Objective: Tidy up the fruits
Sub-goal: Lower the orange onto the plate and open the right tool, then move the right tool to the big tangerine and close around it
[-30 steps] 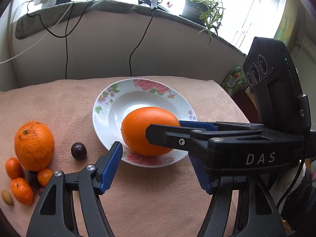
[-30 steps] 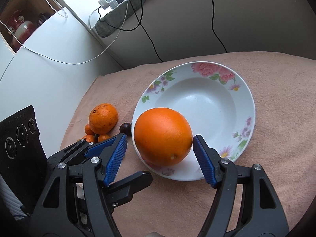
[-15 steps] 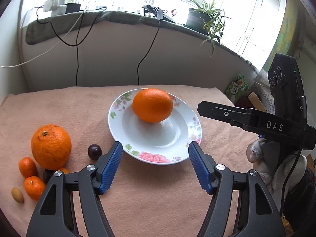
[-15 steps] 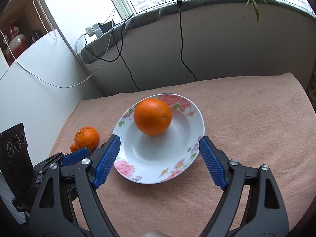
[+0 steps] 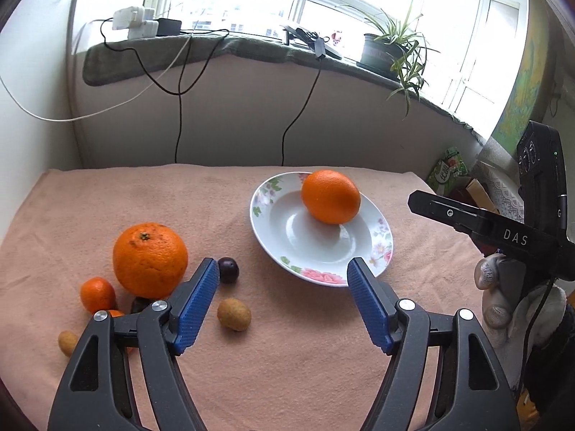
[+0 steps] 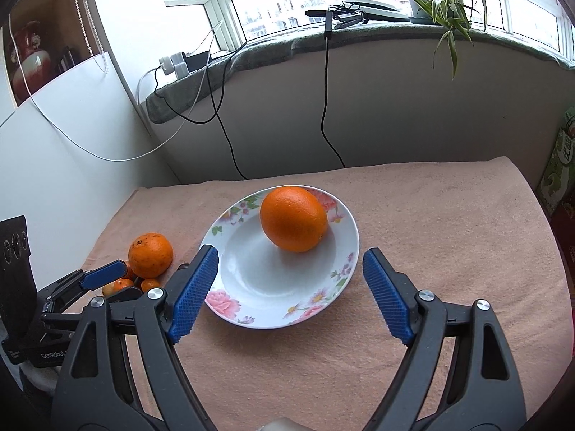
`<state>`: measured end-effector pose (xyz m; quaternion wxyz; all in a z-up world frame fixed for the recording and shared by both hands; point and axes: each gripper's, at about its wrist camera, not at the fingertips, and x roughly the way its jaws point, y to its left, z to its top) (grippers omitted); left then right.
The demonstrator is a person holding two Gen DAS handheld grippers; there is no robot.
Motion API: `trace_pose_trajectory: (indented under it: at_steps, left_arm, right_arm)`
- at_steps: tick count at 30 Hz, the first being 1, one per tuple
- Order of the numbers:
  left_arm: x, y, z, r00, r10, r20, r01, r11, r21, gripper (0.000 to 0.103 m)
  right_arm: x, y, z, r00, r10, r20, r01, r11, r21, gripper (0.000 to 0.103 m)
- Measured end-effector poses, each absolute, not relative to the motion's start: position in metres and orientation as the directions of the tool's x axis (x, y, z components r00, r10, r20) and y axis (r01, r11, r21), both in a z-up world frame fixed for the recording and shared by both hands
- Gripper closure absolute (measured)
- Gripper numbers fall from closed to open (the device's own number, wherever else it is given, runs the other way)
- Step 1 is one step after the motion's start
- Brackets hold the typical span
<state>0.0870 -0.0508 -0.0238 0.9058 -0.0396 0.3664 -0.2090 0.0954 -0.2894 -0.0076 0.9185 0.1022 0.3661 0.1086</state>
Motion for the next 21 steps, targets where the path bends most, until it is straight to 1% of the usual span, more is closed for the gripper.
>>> trace_pose_trajectory:
  at_steps: [3, 8, 11, 14, 21]
  left_arm:
    - [0.086, -0.035, -0.026, 0.654, -0.38, -0.654, 0.322, 0.922, -0.214, 0.027]
    - [0.086, -0.006, -0.032, 0.666, -0.326, -0.671, 0.263, 0.944, -0.197, 0.027]
    - [0.086, 0.008, -0.033, 0.675, -0.301, -0.674, 0.236, 0.953, -0.19, 0.027]
    - [0.09, 0.02, -0.038, 0.675, -0.284, -0.681, 0.214, 0.959, -0.188, 0.027]
    - [0.099, 0.036, -0.047, 0.662, -0.284, -0.693, 0.195, 0.959, -0.207, 0.027]
  right_arm:
    - [0.094, -0.285, -0.005, 0.712, 0.289, -0.641, -0.137, 0.951, 0.276, 0.018]
    - [0.093, -0.266, -0.001, 0.709, 0.286, -0.645, -0.191, 0.958, 0.215, 0.018]
    - [0.096, -0.254, 0.0, 0.699, 0.308, -0.645, -0.226, 0.951, 0.209, 0.018]
    - [0.099, -0.243, -0.002, 0.685, 0.331, -0.649, -0.251, 0.944, 0.215, 0.01]
    - [0.115, -0.209, -0.009, 0.623, 0.4, -0.672, -0.326, 0.914, 0.242, 0.009]
